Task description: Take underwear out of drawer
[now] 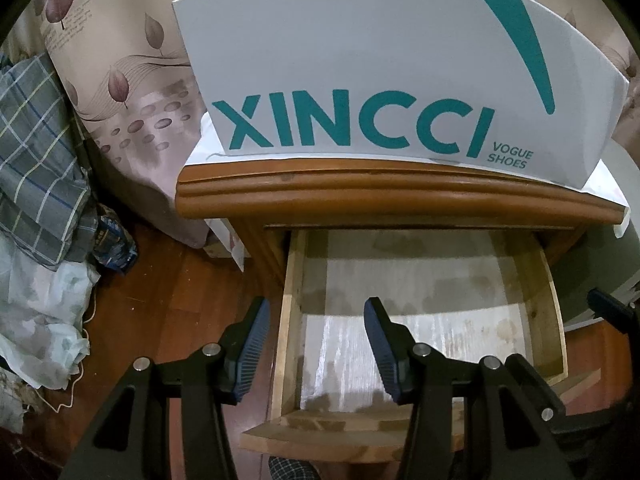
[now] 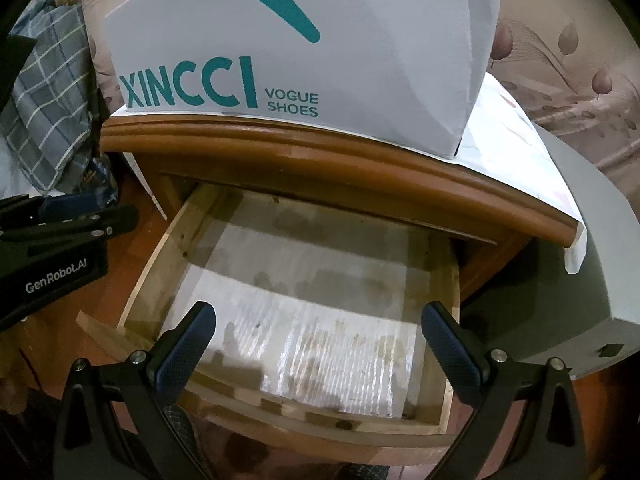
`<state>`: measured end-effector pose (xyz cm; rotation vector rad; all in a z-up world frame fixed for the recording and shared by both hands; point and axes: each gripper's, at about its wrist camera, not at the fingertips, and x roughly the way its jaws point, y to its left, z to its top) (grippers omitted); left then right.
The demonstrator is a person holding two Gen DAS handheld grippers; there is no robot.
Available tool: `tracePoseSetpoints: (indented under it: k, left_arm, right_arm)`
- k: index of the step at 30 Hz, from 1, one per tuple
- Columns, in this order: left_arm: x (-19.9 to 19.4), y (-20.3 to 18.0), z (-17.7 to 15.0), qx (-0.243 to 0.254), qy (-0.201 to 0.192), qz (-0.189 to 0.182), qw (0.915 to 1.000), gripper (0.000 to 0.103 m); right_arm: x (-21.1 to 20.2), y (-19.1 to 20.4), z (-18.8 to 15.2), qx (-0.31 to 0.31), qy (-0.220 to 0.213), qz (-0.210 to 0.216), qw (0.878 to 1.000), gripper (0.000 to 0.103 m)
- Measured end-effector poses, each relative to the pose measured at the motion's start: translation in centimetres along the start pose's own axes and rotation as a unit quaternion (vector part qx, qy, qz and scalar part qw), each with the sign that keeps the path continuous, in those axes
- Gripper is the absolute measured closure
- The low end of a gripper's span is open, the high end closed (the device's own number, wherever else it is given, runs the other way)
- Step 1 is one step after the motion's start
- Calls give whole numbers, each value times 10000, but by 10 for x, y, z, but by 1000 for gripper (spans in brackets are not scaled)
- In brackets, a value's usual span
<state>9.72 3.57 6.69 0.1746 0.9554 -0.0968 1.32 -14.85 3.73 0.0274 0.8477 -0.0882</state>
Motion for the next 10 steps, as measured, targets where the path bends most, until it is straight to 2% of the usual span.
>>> tracePoseSetpoints:
  k: [10]
  left_arm:
    - [-3,-4,-1,151,-130,106,9997,53]
  right_arm:
    - [0,1,-1,-17,6,-11,10000,2]
